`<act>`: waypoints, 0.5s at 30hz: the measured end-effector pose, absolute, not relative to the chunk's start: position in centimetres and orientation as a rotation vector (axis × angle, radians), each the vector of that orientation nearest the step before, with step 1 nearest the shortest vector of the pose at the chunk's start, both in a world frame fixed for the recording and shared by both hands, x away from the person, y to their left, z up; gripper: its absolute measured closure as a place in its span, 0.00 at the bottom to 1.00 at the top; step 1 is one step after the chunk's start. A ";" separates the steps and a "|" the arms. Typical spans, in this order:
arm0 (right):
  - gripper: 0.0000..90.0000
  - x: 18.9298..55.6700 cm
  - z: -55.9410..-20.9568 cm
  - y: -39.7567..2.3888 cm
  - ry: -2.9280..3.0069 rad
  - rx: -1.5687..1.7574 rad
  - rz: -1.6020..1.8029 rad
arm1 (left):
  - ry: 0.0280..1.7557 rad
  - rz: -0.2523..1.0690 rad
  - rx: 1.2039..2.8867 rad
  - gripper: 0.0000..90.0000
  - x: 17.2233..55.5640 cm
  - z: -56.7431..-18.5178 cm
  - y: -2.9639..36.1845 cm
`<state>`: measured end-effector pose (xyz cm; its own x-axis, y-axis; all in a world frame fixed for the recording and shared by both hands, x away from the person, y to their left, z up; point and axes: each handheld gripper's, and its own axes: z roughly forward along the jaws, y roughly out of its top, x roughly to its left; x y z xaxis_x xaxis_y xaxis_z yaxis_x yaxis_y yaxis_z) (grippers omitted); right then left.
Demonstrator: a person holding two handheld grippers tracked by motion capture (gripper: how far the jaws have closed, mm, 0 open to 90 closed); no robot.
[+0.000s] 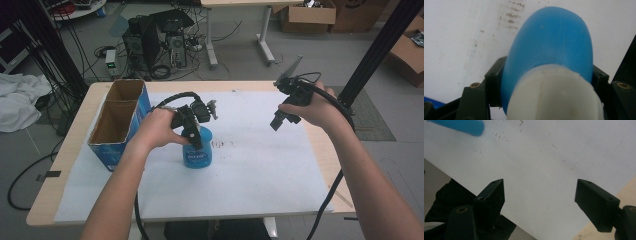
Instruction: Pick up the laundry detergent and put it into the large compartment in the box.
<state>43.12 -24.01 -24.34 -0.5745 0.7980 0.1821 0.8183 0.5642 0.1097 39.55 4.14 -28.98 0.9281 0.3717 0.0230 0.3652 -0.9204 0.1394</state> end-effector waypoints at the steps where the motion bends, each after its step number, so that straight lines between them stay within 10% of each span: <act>1: 0.27 43.1 -24.3 -24.0 -2.680 -1.387 -0.281 | 0.592 0.084 2.955 0.39 39.5 -28.8 4.1; 15: 0.27 43.0 -24.2 -23.8 -2.686 -1.375 -0.290 | 0.874 0.083 2.852 0.40 39.8 -25.2 6.3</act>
